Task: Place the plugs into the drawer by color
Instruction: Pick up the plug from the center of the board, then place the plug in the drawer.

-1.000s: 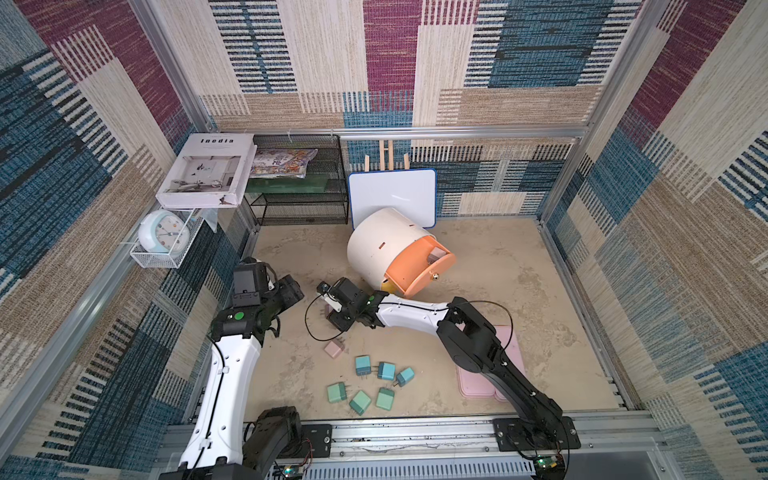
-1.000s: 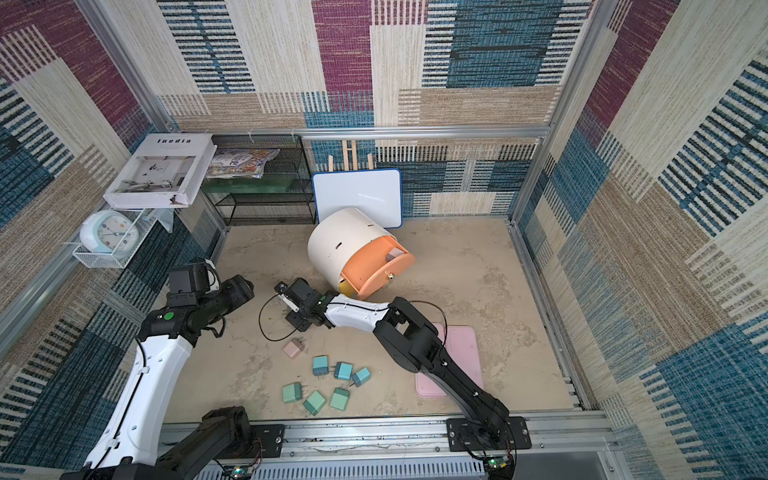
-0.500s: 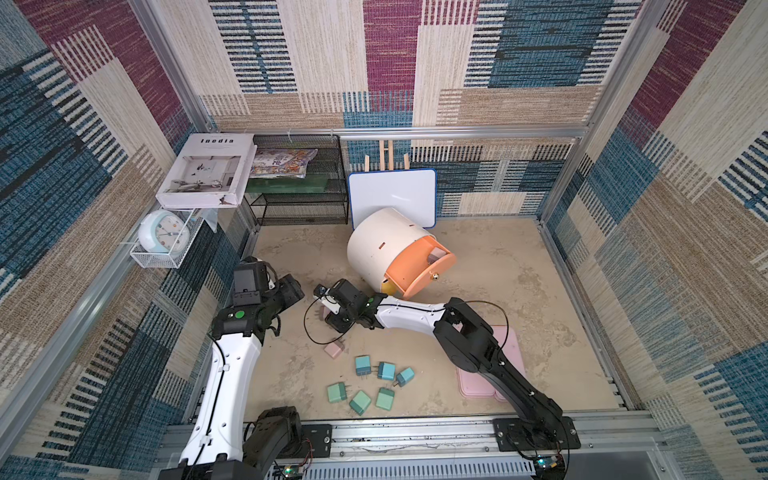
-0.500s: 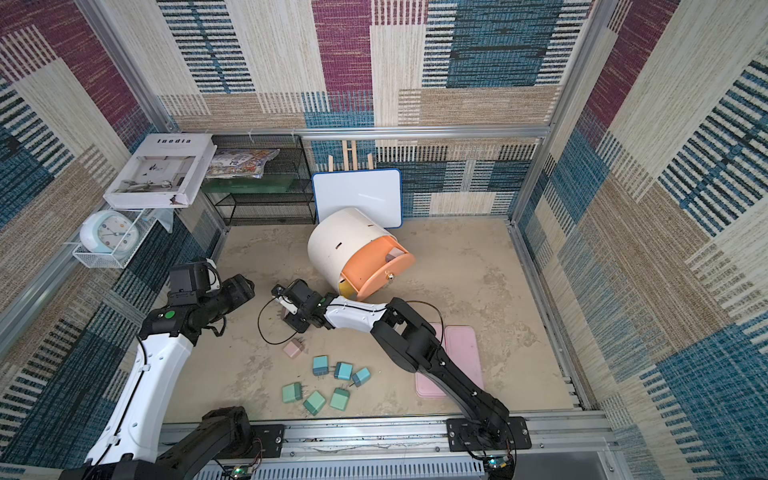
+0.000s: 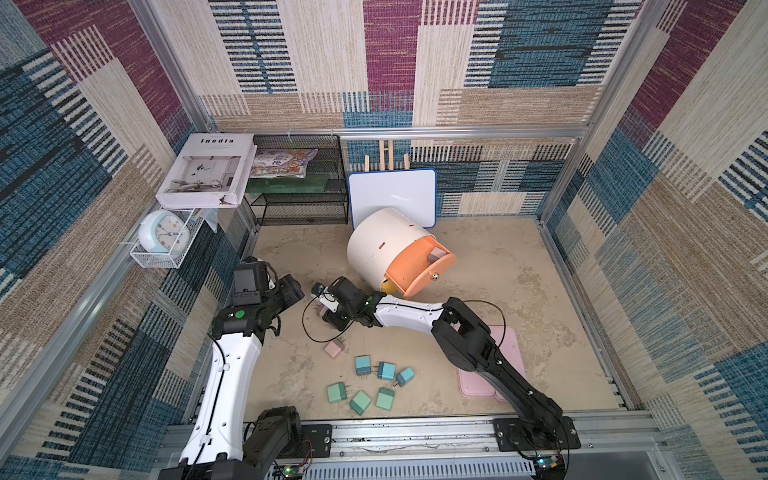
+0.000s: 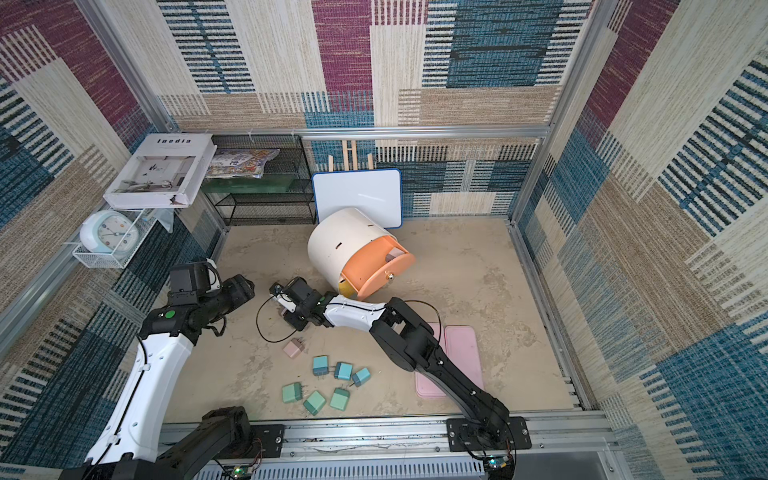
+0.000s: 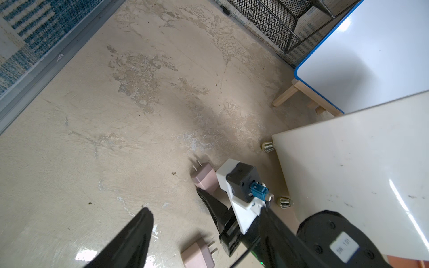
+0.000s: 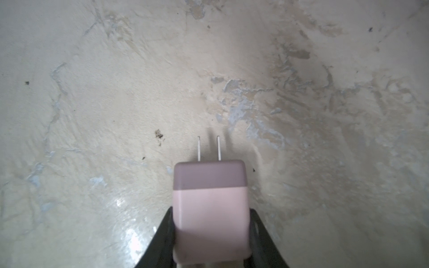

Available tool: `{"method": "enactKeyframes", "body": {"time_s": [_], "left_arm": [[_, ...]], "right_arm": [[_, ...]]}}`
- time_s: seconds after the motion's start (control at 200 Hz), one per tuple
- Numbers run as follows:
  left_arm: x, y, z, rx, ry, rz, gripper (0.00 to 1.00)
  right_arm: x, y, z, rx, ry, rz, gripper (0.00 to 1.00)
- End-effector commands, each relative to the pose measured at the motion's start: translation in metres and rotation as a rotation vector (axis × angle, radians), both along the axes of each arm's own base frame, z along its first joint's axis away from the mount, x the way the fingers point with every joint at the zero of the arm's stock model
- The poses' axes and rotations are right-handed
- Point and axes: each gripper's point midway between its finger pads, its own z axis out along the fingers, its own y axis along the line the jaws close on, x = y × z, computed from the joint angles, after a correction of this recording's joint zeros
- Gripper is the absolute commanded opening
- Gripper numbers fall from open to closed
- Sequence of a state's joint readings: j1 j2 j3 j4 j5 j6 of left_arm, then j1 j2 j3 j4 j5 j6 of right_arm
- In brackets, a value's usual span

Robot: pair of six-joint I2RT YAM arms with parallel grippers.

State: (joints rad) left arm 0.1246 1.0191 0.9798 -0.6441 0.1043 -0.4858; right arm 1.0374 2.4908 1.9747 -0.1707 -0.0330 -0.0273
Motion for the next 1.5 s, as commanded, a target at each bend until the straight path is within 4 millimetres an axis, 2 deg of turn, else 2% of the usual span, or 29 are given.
{"method": "enactKeyframes", "body": {"time_s": [0.0,0.18,0.336,0.436,0.531,0.666,0.766,0.881,1.017,1.152,1.332,1.492], "left_arm": [[0.0,0.004,0.008,0.025,-0.022,0.004,0.75],[-0.006,0.002,0.026,0.02,-0.072,0.013,0.75],[-0.014,0.001,0.042,0.024,-0.104,0.012,0.75],[-0.019,0.002,0.054,0.034,-0.127,0.015,0.75],[-0.025,0.002,0.073,0.045,-0.165,0.019,0.75],[-0.025,-0.005,0.099,0.017,-0.236,-0.007,0.75],[-0.012,-0.023,0.109,-0.051,-0.26,-0.079,0.75],[0.011,-0.051,0.109,-0.063,-0.24,-0.166,0.75],[0.037,-0.101,0.103,-0.026,-0.196,-0.29,0.76],[0.061,-0.14,0.1,-0.019,-0.165,-0.388,0.76],[0.088,-0.168,0.084,-0.05,-0.114,-0.441,0.76],[0.101,-0.181,0.067,-0.084,-0.069,-0.464,0.76]], "right_arm": [[-0.005,0.007,0.042,0.066,0.021,0.007,0.25],[-0.011,0.001,0.099,0.134,0.038,-0.049,0.19],[-0.02,-0.018,0.129,0.144,0.052,-0.111,0.18],[-0.027,-0.037,0.149,0.126,0.063,-0.177,0.17],[-0.031,-0.066,0.171,0.115,0.064,-0.251,0.16],[-0.032,-0.12,0.217,0.13,-0.005,-0.398,0.16],[-0.028,-0.162,0.25,0.129,-0.064,-0.476,0.16],[-0.017,-0.206,0.276,0.101,-0.077,-0.551,0.16],[-0.011,-0.24,0.277,0.015,-0.026,-0.584,0.17],[-0.007,-0.255,0.268,-0.074,0.026,-0.591,0.17],[0.001,-0.258,0.258,-0.136,0.068,-0.587,0.16],[0.012,-0.256,0.247,-0.179,0.089,-0.593,0.16]]}}
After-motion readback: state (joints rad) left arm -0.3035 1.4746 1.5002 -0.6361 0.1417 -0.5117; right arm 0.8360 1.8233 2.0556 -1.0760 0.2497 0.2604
